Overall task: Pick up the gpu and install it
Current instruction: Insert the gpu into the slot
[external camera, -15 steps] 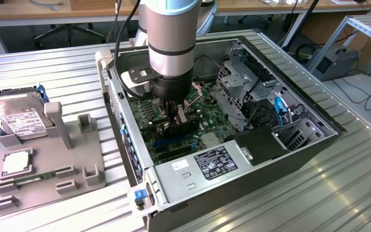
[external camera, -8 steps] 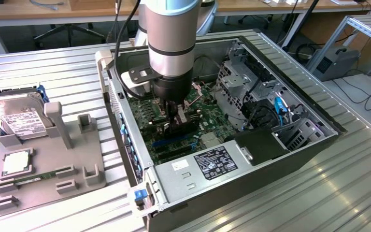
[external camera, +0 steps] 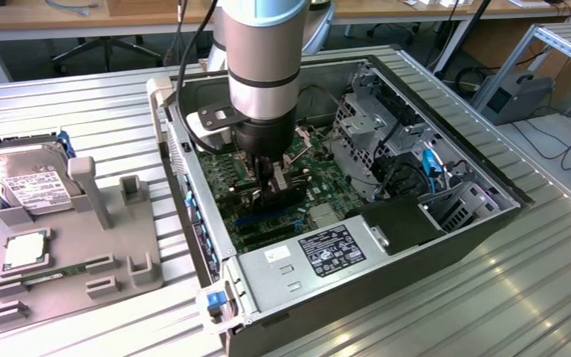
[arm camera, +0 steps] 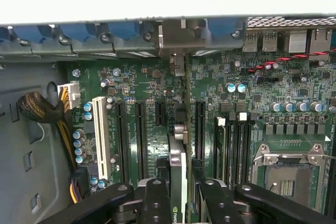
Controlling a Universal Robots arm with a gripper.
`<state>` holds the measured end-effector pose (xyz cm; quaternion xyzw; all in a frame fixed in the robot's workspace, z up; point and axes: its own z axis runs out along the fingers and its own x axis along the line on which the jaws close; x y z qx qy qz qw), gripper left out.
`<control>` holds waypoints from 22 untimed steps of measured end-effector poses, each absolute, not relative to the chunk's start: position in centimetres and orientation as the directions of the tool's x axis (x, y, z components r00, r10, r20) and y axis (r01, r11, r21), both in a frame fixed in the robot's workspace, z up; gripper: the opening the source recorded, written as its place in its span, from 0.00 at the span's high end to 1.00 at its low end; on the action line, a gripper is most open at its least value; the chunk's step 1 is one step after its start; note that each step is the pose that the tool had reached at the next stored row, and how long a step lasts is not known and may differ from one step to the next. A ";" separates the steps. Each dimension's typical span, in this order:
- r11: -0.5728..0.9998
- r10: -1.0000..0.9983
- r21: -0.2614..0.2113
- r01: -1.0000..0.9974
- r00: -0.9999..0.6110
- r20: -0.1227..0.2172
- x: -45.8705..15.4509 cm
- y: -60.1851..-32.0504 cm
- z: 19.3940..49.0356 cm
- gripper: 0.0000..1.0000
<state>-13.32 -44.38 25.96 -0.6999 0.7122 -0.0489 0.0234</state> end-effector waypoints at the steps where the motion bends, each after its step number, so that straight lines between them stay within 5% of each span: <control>1: 0.016 -0.999 -0.102 -0.995 -0.019 0.035 -13.3 -44.4 25.9 0.73; 22: 0.016 -0.999 -0.103 -0.995 -0.019 0.034 -13.3 -44.4 25.6 0.73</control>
